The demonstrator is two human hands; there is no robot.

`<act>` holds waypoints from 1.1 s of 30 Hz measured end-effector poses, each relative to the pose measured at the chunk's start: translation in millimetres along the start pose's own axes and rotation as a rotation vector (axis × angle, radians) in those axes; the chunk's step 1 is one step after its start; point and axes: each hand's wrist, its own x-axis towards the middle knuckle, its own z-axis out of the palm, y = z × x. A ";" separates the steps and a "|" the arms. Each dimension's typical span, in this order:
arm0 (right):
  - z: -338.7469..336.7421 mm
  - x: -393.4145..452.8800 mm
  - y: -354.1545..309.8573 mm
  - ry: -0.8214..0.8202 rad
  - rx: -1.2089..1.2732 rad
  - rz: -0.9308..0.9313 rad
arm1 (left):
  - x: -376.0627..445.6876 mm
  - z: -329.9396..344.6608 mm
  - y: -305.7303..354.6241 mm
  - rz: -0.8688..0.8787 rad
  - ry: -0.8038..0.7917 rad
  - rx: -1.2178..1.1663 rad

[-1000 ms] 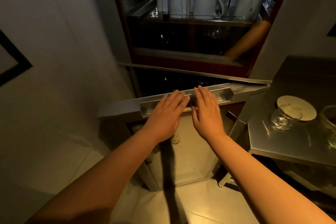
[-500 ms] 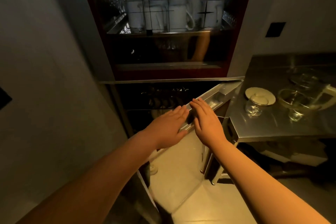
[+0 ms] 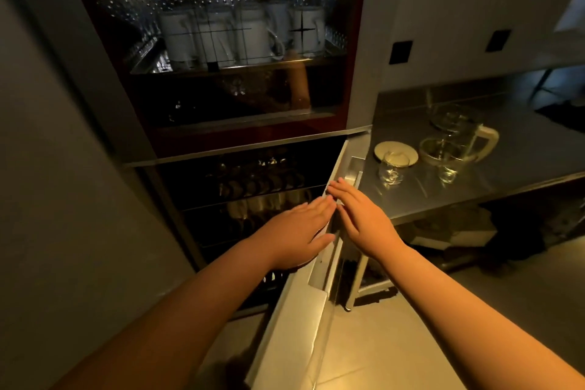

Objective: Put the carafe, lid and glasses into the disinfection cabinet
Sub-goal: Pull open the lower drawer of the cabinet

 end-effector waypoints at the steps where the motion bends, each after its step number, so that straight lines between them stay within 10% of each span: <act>1: -3.2 -3.7 0.9 -0.011 -0.006 0.010 | 3.6 2.5 1.8 0.000 -0.004 -0.015; 33: -108.1 -64.3 52.4 -0.365 -0.255 0.209 | 129.7 21.9 64.9 0.213 0.012 0.076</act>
